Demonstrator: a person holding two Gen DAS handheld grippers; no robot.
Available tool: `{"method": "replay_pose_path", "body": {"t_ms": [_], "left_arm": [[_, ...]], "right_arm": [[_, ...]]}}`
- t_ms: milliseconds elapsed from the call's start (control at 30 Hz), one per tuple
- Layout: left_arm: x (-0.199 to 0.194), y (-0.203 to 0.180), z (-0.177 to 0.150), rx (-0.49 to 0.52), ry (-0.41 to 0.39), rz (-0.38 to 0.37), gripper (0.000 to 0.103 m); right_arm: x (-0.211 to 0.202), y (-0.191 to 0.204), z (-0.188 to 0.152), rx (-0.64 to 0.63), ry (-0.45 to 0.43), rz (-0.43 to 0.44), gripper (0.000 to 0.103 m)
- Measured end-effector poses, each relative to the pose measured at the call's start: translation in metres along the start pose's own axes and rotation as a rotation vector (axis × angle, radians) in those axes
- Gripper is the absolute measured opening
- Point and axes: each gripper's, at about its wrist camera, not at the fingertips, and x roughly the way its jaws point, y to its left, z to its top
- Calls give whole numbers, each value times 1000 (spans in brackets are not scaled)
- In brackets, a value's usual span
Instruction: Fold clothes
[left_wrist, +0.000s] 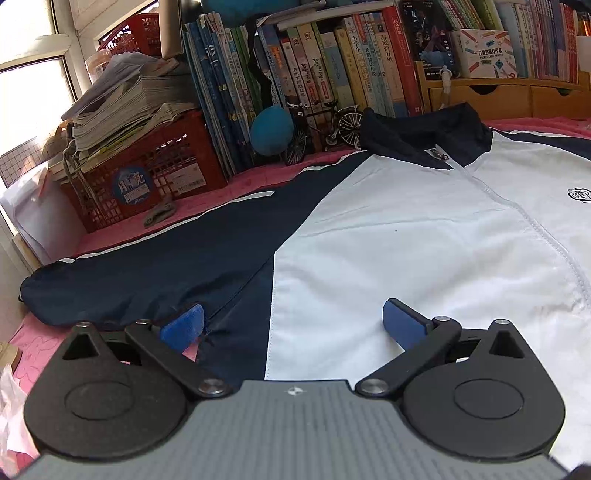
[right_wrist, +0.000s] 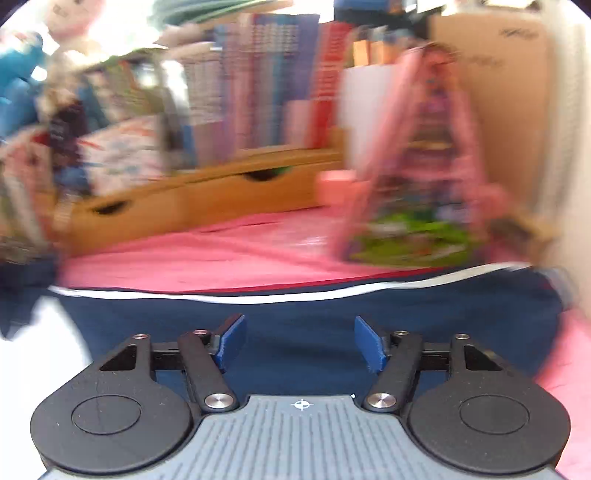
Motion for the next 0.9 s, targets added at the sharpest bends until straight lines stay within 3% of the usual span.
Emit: {"method": "replay_pose_path", "body": {"t_ms": [100,133,267,400,567,633,667,733,767,900], "left_arm": [[1,2,0,-15,6,-12,103],[2,3,0,-20,8,-16,103],[3,6,-1,-42,16,-32,103],[5,9,-2,-62,23,-48,103],[10,12,1,-96,39,-66,103],[8,5,10,-79,35,-43,99],[3,-2,20,-73,5,-66,99],[-5,-21,40,-81,-61,-179,100],[-9,-38,52,-83,-97,-247,100],[-16,-123,81,5,-180,-466,100]], "right_arm": [[38,68,-11,-26,114,210,73],[50,88,-16,-60,140,232,73],[95,156,-35,-192,224,249,73],[109,158,-29,-264,165,134,68],[91,55,-9,-173,76,-124,67],[63,2,-8,-81,-26,-259,68],[39,-26,-11,-28,-103,-239,70],[-7,-80,-20,88,-233,-179,89],[-23,-105,-22,149,-262,-211,97],[-49,-194,-26,348,-305,-410,96]]}}
